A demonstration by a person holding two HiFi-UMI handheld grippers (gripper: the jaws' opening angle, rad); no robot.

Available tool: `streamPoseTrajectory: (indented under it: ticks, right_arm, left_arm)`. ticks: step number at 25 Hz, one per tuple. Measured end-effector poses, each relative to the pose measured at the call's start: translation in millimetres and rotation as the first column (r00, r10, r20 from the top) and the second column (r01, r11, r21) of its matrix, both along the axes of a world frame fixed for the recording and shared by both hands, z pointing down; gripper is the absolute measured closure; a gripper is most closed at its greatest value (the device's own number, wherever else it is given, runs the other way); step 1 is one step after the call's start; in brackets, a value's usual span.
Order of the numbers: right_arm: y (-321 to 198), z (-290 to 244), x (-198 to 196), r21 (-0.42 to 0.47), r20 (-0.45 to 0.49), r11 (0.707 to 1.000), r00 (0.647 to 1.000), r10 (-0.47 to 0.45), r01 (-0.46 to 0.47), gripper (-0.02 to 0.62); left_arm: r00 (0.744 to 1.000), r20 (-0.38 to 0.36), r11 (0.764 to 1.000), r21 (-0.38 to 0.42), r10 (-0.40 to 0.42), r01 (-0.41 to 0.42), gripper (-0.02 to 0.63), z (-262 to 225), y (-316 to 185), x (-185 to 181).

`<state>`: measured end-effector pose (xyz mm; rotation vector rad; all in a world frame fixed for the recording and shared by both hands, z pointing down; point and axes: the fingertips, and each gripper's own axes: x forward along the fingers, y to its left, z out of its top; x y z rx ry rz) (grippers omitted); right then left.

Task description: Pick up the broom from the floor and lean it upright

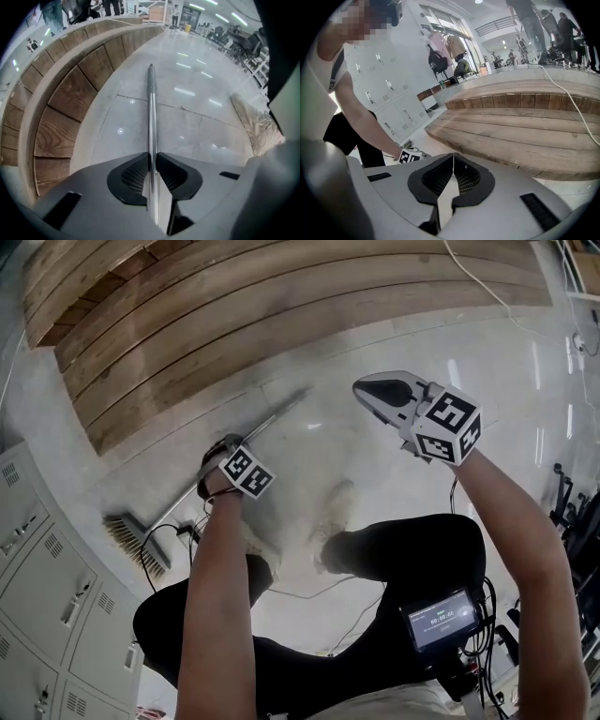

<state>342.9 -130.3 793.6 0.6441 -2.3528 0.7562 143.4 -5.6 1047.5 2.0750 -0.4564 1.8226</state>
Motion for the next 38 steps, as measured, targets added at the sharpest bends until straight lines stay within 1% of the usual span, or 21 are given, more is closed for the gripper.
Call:
streamPoseTrajectory:
  ticks: [3,6,11,14,19,21,24,26,29,32,34,35,36,37,38]
  right_arm:
    - [3.2,-8.5,5.0,-0.006,-0.004,1.0,1.0,0.021,-0.021,0.58]
    - [6.5,-26.6,2.4,-0.007,0.006,0.999,0.999,0.036,-0.036,0.58]
    - [11.5,-80.0,-24.6,0.003,0.043,1.0,0.999,0.02,-0.02,0.58]
    - [22.4,-119.3,-53.3,0.003,0.08,1.0,0.997,-0.014,0.014,0.58]
    - [50.9,-187.3,-103.5,-0.003,0.115,0.994,0.988,-0.107,0.108,0.58]
    - [59.7,-211.6,-124.3,-0.003,0.121,0.988,0.98,-0.156,0.157,0.579]
    - [68.6,-243.6,-155.0,-0.002,0.126,0.971,0.963,-0.237,0.239,0.58]
    - [77.2,-260.0,-176.9,-0.013,0.134,0.96,0.951,-0.277,0.281,0.58]
    - [93.8,-276.1,-214.8,-0.028,0.146,0.933,0.925,-0.35,0.358,0.58]
    - [106.4,-289.1,-256.3,-0.03,0.159,0.903,0.894,-0.42,0.429,0.58]
    - [116.9,-299.3,-284.9,-0.031,0.167,0.878,0.868,-0.467,0.478,0.58]
    - [123.0,-305.4,-299.4,-0.031,0.172,0.863,0.853,-0.492,0.504,0.58]
    - [128.7,-312.4,-313.8,-0.029,0.179,0.848,0.837,-0.516,0.529,0.58]
    - [133.2,-319.8,-327.8,-0.025,0.186,0.834,0.822,-0.538,0.552,0.58]
    - [136.6,-327.3,-340.8,-0.02,0.19,0.821,0.808,-0.557,0.571,0.58]
  left_arm:
    - [1.0,-0.022,0.999,0.036,-0.014,0.015,0.534,-19.7,-8.5,-1.4]
    - [0.998,-0.046,0.996,0.08,-0.044,0.048,0.534,-50.5,-21.1,-13.5]
    - [0.99,-0.094,0.977,0.176,-0.103,0.119,0.535,-134.5,-41.7,-38.6]
    - [0.98,-0.127,0.954,0.242,-0.151,0.178,0.535,-194.8,-45.3,-63.2]
    - [0.951,-0.187,0.893,0.338,-0.245,0.297,0.535,-291.6,-44.4,-115.4]
    - [0.934,-0.204,0.862,0.366,-0.293,0.351,0.535,-323.3,-40.5,-139.6]
    - [0.896,-0.242,0.803,0.399,-0.373,0.442,0.535,-366.2,-30.6,-173.5]
    - [0.875,-0.269,0.775,0.409,-0.402,0.482,0.534,-390.5,-20.4,-193.9]
    - [0.845,-0.308,0.737,0.417,-0.436,0.532,0.534,-419.8,-6.6,-226.0]
    - [0.804,-0.345,0.676,0.435,-0.485,0.595,0.534,-445.5,6.4,-258.5]
    - [0.775,-0.376,0.631,0.449,-0.508,0.632,0.534,-463.7,19.2,-276.5]
    - [0.757,-0.394,0.603,0.456,-0.522,0.654,0.534,-473.4,27.2,-286.4]
    - [0.734,-0.411,0.569,0.464,-0.54,0.679,0.534,-483.2,35.5,-297.8]
    - [0.706,-0.43,0.528,0.469,-0.563,0.708,0.534,-492.8,43.2,-310.7]
    - [0.67,-0.45,0.48,0.472,-0.59,0.739,0.534,-501.9,50.3,-324.4]
